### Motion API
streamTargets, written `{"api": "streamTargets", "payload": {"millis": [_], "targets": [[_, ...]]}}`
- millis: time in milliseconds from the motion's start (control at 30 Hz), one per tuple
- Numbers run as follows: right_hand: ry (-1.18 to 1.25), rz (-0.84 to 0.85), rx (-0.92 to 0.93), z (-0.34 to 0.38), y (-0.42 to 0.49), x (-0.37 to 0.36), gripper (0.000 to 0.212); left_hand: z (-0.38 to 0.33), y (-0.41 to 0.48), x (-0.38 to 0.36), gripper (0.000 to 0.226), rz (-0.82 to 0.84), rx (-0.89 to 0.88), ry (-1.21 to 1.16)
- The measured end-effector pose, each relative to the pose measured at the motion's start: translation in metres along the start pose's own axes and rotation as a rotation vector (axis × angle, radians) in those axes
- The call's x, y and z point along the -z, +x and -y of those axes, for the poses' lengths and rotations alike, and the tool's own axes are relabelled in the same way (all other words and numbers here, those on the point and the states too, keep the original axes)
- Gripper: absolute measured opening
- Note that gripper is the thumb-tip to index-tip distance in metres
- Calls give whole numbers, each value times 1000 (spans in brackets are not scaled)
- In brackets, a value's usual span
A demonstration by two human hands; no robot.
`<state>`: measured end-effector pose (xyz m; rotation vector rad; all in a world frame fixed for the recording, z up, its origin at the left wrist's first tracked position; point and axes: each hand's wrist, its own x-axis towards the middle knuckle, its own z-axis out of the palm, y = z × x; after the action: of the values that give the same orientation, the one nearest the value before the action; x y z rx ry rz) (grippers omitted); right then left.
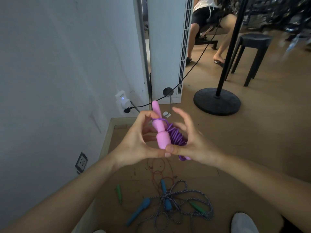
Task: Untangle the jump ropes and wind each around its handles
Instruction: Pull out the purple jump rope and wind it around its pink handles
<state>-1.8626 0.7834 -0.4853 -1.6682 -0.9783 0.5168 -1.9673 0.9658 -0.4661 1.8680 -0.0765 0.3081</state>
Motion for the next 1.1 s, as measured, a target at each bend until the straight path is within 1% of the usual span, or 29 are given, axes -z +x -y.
{"api": "streamTargets", "payload": {"millis": [100,233,333,433,567,667,767,833,867,967,1000,1067,1100], "targets": [[15,16,73,4,2,3,73,-2,0,4,71,0,-11,-28],[-5,-38,74,1,-1,0,57,-5,-2,7,61,-10,5,-69],[-45,-70,101,-3,-4,-2,40,-4,-1,9,55,-27,38,-133],[-39,-40,100,-4,-6,-4,29,-4,-1,8,54,-13,49,-106],[-52,-9,103,-1,-6,-5,31,-3,0,13,55,-31,52,-38],[-86,-25,121,1,-6,-8,42,-1,2,15,54,-48,47,54],[-37,-65,18,5,-6,-11,50,-1,4,13,53,-61,13,184],[-37,-73,-22,5,-5,-14,48,-2,5,11,54,-53,-49,292],[-53,-70,-12,4,-4,-14,45,-1,5,11,54,-38,-57,293],[-107,-18,20,1,-2,-12,36,4,4,13,58,44,28,129],[-105,10,13,-1,-2,-12,34,5,4,14,58,57,47,107],[-96,57,-22,-1,-3,-11,34,7,3,14,55,86,58,83],[-61,83,-58,0,-2,-9,39,7,3,14,54,102,62,74]]}}
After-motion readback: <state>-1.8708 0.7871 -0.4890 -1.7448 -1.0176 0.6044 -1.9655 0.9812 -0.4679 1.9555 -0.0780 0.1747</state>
